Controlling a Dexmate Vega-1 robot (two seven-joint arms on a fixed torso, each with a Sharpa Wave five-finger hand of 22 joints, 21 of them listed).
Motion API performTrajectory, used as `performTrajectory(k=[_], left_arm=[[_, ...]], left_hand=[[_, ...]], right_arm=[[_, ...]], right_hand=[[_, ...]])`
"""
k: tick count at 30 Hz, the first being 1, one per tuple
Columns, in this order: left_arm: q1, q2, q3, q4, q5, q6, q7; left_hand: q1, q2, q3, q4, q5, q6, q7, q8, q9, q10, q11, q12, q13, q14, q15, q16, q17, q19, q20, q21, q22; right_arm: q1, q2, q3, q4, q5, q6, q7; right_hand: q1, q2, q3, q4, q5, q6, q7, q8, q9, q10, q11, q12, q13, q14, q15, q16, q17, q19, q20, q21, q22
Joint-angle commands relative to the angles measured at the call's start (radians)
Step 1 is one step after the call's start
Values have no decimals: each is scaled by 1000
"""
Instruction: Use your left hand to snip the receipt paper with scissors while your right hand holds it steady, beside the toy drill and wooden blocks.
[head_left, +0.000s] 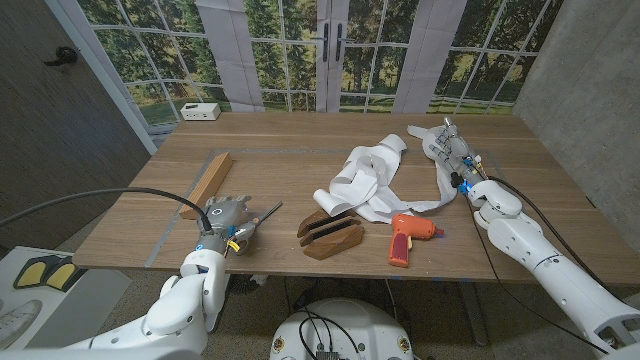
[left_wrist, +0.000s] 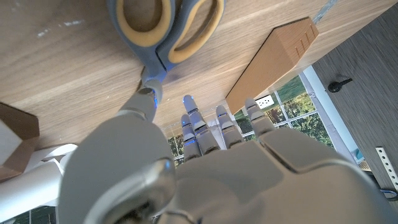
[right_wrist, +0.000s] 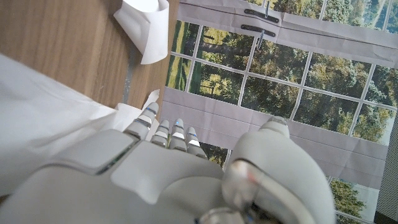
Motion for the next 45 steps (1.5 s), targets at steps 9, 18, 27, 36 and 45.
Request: performTrajectory(k=[9,18,27,36,45], left_arm=[[-38,-7,66,2,27,50,-24],[-37,-14,78,-12,30,80,-13],[-10,-16,45,-13,-15,53,36],[-27,-31,74,3,-19,75,37],[-38,-35,98,9,-26,105,49]], left_hand=[[-2,-36,0,24,60,-28,-9,-12,-1,50,1,8,12,3,-21,8,4,-3,9,7,1],[-42,-49,-20,41,69,-33,0,-14,-3,64,6,8,17,9,-12,14,8,-4,17,8,1],[-77,-20,-15,62,94,-30,7,-12,-5,73,12,6,25,21,-7,23,15,-5,19,10,3],[-87,-27,-10,50,114,-47,6,-18,-7,56,14,-6,33,14,-11,18,12,-3,17,11,3],[-109,-47,-25,47,115,-36,10,-13,-8,93,7,5,41,27,-16,22,10,-1,19,12,3]], right_arm=[[4,-5,-6,-1,-22,9,-9],[2,1,3,16,1,12,9],[2,0,7,27,9,12,18],[0,-2,12,29,19,8,23],[-5,4,19,41,35,11,35]], right_hand=[[-40,4,-10,21,-6,3,-5,6,3,7,1,0,4,3,-3,6,6,2,10,5,5],[-52,4,-13,27,-9,3,-5,6,3,8,2,1,4,2,-4,7,7,2,11,6,5],[-57,3,-15,28,-11,4,-6,6,3,8,3,0,4,2,-4,6,7,1,11,6,5],[-59,3,-14,28,-13,4,-5,5,3,8,1,0,4,2,-5,6,7,2,12,6,5],[-59,3,-14,27,-14,3,-6,5,2,8,1,0,4,3,-4,6,6,2,12,6,5]])
